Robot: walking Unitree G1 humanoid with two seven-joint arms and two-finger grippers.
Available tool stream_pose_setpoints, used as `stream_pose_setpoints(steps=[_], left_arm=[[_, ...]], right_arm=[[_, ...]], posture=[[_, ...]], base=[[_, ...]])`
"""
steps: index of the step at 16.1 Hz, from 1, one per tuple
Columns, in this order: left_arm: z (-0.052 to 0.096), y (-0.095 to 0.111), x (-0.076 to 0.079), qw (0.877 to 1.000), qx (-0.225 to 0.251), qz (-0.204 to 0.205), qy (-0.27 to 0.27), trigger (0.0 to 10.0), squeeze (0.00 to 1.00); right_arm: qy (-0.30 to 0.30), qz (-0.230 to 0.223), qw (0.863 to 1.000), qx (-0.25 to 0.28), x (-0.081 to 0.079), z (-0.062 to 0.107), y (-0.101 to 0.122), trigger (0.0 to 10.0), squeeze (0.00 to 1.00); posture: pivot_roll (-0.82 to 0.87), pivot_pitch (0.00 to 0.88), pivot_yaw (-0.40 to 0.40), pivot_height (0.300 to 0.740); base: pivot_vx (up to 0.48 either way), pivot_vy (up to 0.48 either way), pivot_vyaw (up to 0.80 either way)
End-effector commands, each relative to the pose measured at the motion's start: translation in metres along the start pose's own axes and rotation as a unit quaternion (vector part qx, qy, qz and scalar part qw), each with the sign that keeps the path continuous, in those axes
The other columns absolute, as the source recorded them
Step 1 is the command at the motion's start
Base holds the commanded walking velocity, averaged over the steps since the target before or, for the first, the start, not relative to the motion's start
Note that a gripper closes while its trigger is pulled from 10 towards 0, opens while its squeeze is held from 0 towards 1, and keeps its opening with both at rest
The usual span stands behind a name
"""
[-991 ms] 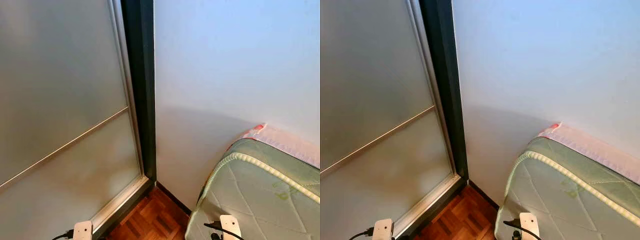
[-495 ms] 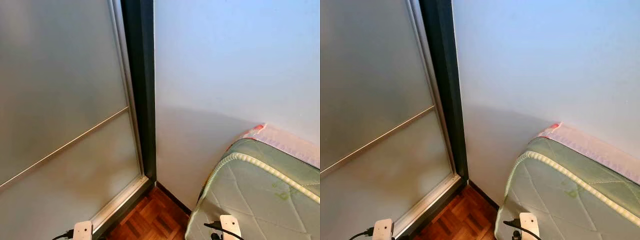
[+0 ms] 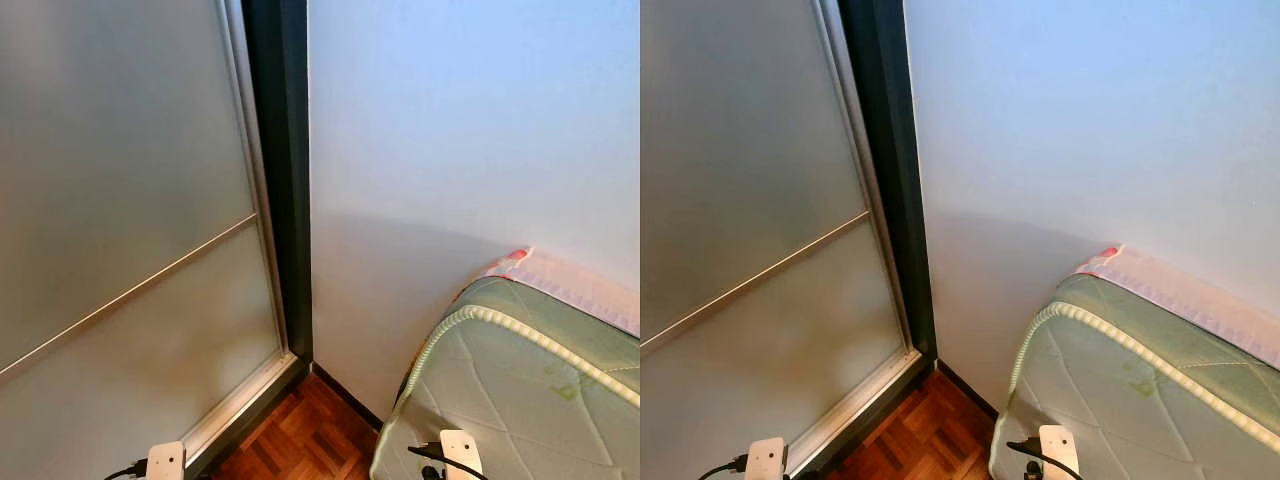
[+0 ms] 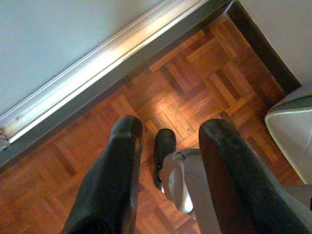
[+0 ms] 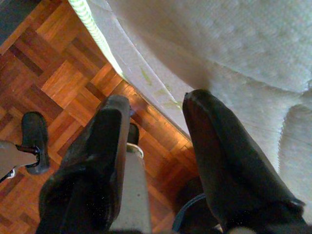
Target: Clean up the room
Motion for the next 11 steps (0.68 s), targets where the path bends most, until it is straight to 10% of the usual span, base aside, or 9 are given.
stream_pose_setpoints(steps=[1, 11], left_arm=[[-0.0032, -0.0147, 0.0306, 0.995, -0.063, -0.066, -0.049, 10.0, 0.00], [-0.0042, -0.0127, 0.0329, 0.994, -0.061, -0.071, -0.049, 10.0, 0.00]], right_arm=[[0.004, -0.074, 0.997, 0.010, 0.0298, 0.0043, -0.0054, 10.0, 0.00], [0.002, -0.074, 0.997, 0.008, 0.0296, 0.0044, -0.0067, 10.0, 0.00]], posture=[[-0.06, 0.000, 0.003, 0.740], [-0.06, 0.000, 0.005, 0.740]], base=[[0.000, 0.000, 0.00], [0.000, 0.000, 0.00]])
Point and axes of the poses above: a point about 5 cm out from each wrist's last joint towards the gripper, its own z axis pointing back from the gripper into the wrist, its own y axis along the axis of the wrist's last joint, x = y × z, the point moved 3 cm from there along -z, pointing out of the wrist towards the gripper, and after that the axes turned 2 degrees about z, right-handed, at the moved point
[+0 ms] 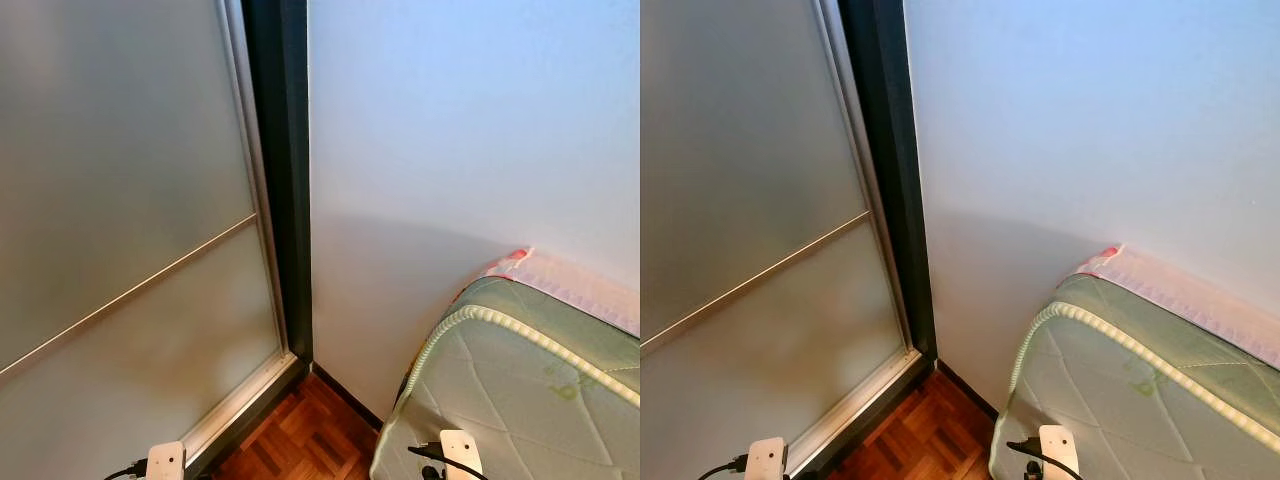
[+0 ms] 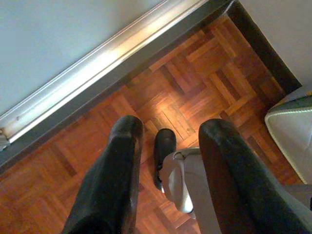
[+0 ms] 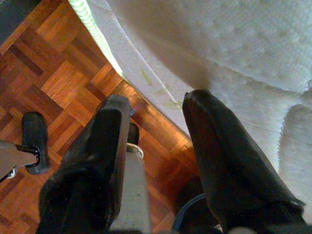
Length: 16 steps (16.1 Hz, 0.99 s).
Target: Clean up the room
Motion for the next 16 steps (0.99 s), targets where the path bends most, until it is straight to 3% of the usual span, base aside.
stream_pose_setpoints(steps=[1, 3, 7, 16], left_arm=[[-0.0042, -0.0134, 0.0333, 0.994, -0.064, -0.067, -0.049, 10.0, 0.00], [-0.0044, -0.0129, 0.0342, 0.995, -0.064, -0.066, -0.050, 10.0, 0.00], [-0.0047, -0.0115, 0.0345, 0.994, -0.060, -0.074, -0.050, 10.0, 0.00], [-0.0047, -0.0113, 0.0331, 0.995, -0.059, -0.067, -0.046, 10.0, 0.00]], right_arm=[[0.001, -0.075, 0.997, 0.008, 0.0299, 0.0044, -0.0065, 10.0, 0.00], [-0.003, -0.078, 0.997, 0.008, 0.0307, 0.0044, -0.0066, 10.0, 0.00], [-0.003, -0.080, 0.997, 0.006, 0.0309, 0.0044, -0.0073, 10.0, 0.00], [0.000, -0.075, 0.997, -0.002, 0.0296, 0.0044, -0.0094, 10.0, 0.00]], posture=[[-0.06, 0.000, 0.005, 0.740], [-0.06, 0.000, 0.004, 0.740], [-0.06, 0.005, 0.003, 0.740], [-0.06, 0.010, 0.003, 0.740]], base=[[0.000, 0.000, 0.00], [0.000, 0.347, 0.00], [0.000, 0.000, 0.00], [0.000, 0.000, -0.78]])
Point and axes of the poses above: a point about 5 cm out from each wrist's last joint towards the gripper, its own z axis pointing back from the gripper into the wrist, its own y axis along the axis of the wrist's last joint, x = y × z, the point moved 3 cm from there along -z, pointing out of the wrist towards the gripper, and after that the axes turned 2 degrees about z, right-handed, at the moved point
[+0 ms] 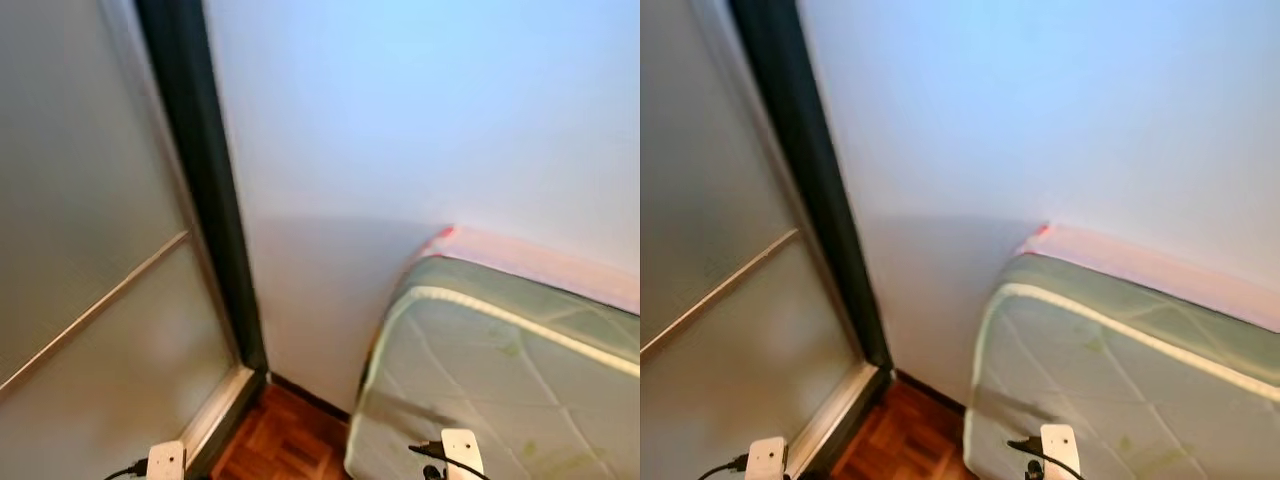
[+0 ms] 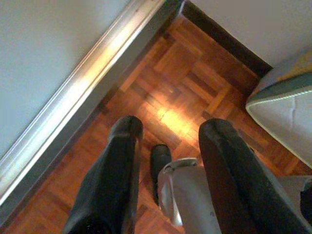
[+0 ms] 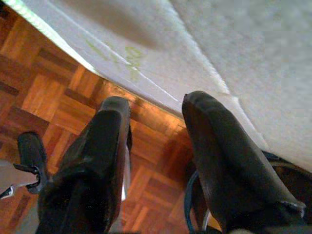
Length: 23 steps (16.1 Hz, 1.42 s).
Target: Clean up the room
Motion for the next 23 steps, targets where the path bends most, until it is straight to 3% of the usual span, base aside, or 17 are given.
stream_pose_setpoints(steps=[1, 3, 23], left_arm=[[-0.005, -0.012, 0.033, 0.995, -0.060, -0.062, -0.045, 10.0, 0.00], [-0.005, -0.012, 0.033, 0.995, -0.063, -0.065, -0.046, 10.0, 0.00], [-0.005, -0.010, 0.032, 0.995, -0.057, -0.068, -0.048, 10.0, 0.00]], right_arm=[[0.002, -0.075, 0.997, -0.005, 0.029, 0.005, -0.011, 10.0, 0.00], [0.001, -0.075, 0.997, -0.007, 0.029, 0.005, -0.012, 10.0, 0.00], [-0.009, -0.078, 0.997, -0.026, 0.043, 0.009, -0.026, 10.0, 0.00]], posture=[[-0.06, 0.010, 0.003, 0.740], [-0.05, 0.011, 0.001, 0.740], [-0.05, 0.006, 0.007, 0.740]], base=[[0.000, 0.000, -0.78], [0.000, 0.411, -0.78], [0.000, 0.000, -0.78]])
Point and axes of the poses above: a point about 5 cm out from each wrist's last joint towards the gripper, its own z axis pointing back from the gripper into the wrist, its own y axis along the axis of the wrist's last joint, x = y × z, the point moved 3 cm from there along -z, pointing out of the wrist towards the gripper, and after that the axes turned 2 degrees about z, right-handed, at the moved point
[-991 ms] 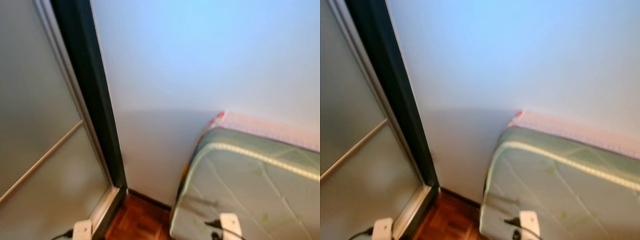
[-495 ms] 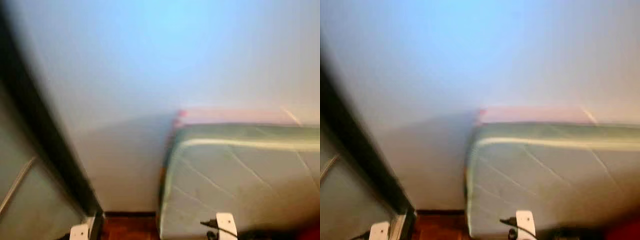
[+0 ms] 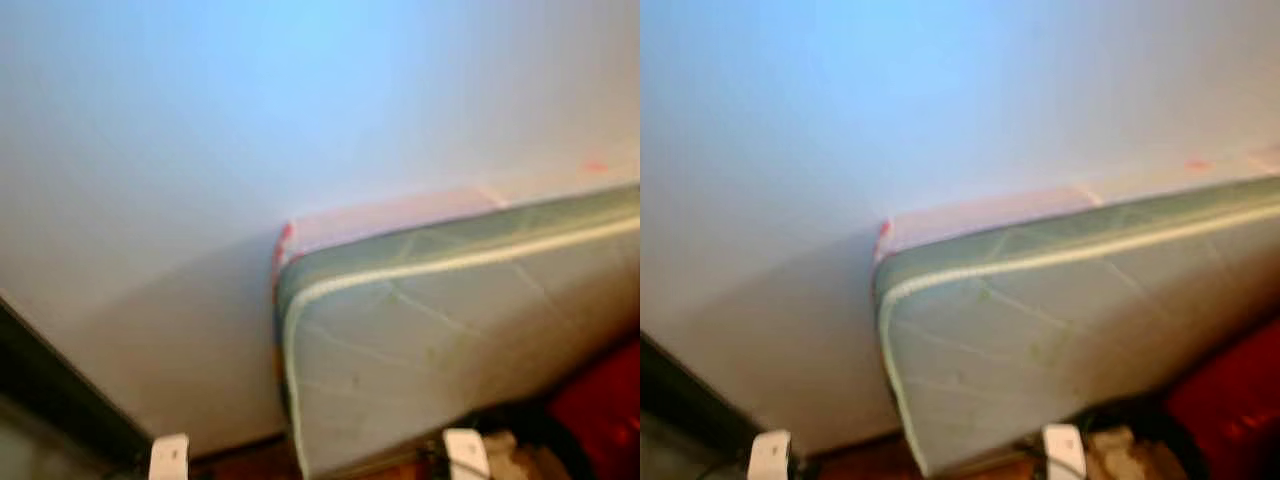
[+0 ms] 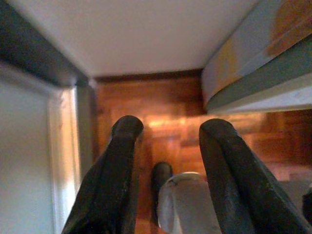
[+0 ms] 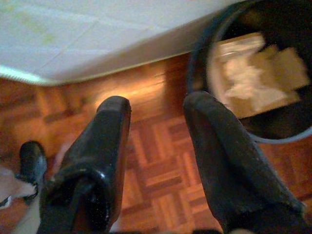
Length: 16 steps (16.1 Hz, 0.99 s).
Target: Clean up the room
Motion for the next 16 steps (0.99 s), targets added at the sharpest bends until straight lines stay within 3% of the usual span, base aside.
stream_pose_setpoints(steps=[1, 11, 14, 16], left_arm=[[-0.0032, -0.0152, 0.0279, 0.994, -0.068, -0.067, -0.044, 10.0, 0.00], [-0.0034, -0.0148, 0.0295, 0.994, -0.066, -0.071, -0.047, 10.0, 0.00], [-0.0034, -0.0149, 0.0297, 0.995, -0.066, -0.067, -0.046, 10.0, 0.00], [-0.0034, -0.0149, 0.0291, 0.995, -0.065, -0.060, -0.043, 10.0, 0.00]], right_arm=[[-0.003, -0.081, 0.996, -0.025, 0.0370, 0.0084, -0.0258, 10.0, 0.00], [-0.008, -0.093, 0.995, -0.022, 0.0393, 0.0089, -0.0265, 10.0, 0.00], [-0.007, -0.093, 0.995, -0.026, 0.0388, 0.0091, -0.0279, 10.0, 0.00], [-0.008, -0.093, 0.995, -0.023, 0.0395, 0.0092, -0.0276, 10.0, 0.00]], posture=[[-0.05, 0.006, 0.007, 0.740], [-0.05, 0.009, 0.002, 0.740], [-0.05, 0.011, -0.001, 0.740], [-0.05, 0.012, -0.001, 0.740]], base=[[0.000, 0.000, -0.77], [0.000, 0.000, 0.00], [0.000, 0.000, -0.75], [0.000, 0.000, 0.00]])
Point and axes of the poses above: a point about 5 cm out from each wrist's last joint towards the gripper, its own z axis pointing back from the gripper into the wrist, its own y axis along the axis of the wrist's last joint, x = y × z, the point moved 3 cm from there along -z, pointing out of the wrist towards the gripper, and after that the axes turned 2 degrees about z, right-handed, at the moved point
